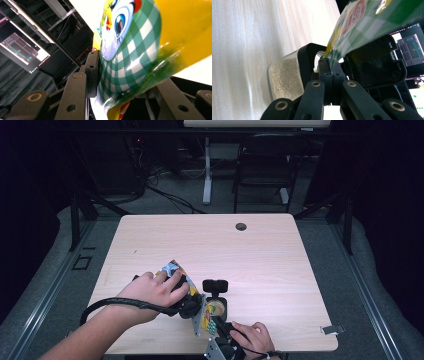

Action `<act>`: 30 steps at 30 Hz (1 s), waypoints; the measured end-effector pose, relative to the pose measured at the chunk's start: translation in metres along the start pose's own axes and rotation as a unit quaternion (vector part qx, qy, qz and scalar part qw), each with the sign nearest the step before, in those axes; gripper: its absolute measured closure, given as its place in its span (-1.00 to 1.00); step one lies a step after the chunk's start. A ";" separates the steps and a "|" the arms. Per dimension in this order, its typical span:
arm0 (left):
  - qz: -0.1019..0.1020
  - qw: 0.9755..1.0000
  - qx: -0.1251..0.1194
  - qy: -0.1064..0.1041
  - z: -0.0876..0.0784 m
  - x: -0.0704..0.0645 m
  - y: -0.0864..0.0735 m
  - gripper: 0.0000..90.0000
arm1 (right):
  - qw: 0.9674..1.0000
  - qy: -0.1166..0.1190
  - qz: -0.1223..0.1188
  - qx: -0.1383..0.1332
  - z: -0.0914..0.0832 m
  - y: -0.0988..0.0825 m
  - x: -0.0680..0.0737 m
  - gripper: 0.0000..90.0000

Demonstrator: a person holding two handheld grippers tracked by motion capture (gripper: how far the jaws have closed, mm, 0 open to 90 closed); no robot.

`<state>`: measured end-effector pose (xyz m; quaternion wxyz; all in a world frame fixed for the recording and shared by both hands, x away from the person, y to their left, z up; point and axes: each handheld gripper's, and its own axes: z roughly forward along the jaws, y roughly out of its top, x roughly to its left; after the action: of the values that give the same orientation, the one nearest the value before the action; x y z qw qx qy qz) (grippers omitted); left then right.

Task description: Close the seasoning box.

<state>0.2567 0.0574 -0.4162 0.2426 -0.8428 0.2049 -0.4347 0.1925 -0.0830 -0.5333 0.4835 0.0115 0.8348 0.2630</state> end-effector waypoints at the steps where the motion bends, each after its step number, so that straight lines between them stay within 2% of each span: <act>1: 0.003 1.000 0.000 -0.001 -0.001 0.001 0.001 0.50 | 1.000 0.000 0.001 0.002 0.000 -0.001 0.000 1.00; 8: -0.002 1.000 -0.005 0.000 -0.001 0.000 0.002 0.54 | 1.000 0.000 -0.001 0.003 0.001 -0.001 0.000 1.00; 22: 0.009 1.000 -0.001 0.000 -0.001 0.000 0.002 0.58 | 1.000 0.003 0.000 0.001 0.001 0.000 0.001 1.00; 24: 0.010 1.000 0.001 -0.006 -0.002 0.000 0.002 0.58 | 1.000 0.003 0.000 0.001 0.001 0.000 0.001 1.00; 30: 0.008 1.000 -0.001 0.000 -0.003 0.001 0.002 0.63 | 1.000 0.003 -0.001 0.001 0.001 0.000 0.001 1.00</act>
<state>0.2542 0.0544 -0.4154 0.2451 -0.8414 0.2123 -0.4324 0.1927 -0.0826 -0.5343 0.4809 0.0103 0.8367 0.2620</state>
